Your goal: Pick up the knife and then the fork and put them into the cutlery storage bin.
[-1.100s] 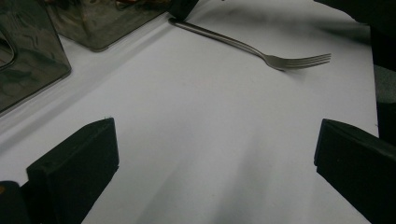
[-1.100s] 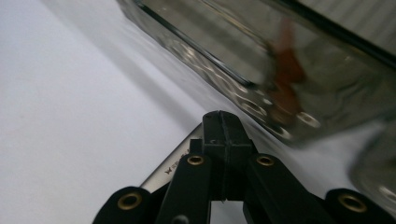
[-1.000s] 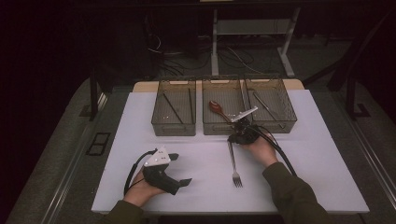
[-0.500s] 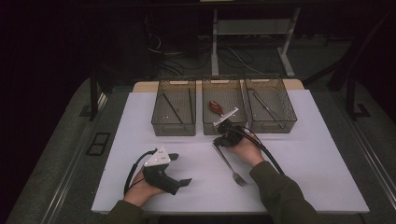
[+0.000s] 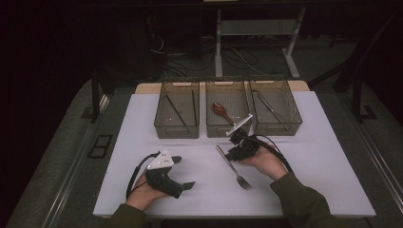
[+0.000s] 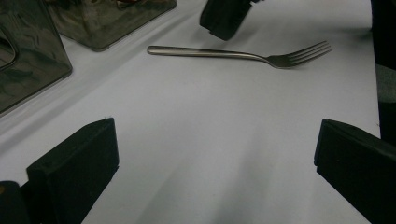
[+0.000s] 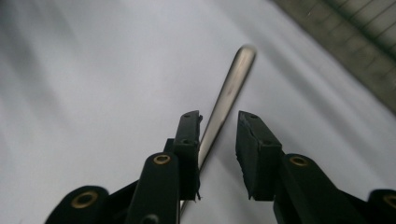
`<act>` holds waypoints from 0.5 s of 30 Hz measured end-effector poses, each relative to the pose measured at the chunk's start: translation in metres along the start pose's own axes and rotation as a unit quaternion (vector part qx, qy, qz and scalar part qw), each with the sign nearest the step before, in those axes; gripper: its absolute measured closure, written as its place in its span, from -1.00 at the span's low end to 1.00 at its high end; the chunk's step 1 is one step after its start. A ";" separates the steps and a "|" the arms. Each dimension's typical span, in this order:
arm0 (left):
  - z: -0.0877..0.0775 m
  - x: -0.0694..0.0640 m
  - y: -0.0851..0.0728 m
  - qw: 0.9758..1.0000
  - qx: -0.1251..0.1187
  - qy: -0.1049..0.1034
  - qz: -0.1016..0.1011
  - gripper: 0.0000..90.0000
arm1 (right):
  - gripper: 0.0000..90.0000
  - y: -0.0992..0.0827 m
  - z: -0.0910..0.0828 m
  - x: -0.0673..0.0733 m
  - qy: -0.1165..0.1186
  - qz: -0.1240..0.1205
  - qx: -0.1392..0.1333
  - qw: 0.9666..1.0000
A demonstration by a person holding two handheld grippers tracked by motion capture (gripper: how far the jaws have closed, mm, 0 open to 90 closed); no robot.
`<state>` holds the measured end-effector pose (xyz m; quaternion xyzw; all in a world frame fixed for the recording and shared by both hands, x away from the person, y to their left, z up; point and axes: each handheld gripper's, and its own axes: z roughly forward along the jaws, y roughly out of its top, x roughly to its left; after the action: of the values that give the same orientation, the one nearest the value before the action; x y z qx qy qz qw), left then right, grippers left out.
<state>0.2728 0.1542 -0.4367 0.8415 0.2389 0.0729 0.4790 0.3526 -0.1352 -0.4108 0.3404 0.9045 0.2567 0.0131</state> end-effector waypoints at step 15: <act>0.000 -0.001 0.000 1.000 0.000 0.001 0.001 -1.00 | 0.54 -0.020 0.008 0.025 -0.037 -0.026 0.064 0.997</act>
<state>0.2717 0.1539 -0.4362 0.8414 0.2387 0.0737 0.4791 0.3229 -0.1285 -0.4234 0.3258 0.9267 0.1846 0.0315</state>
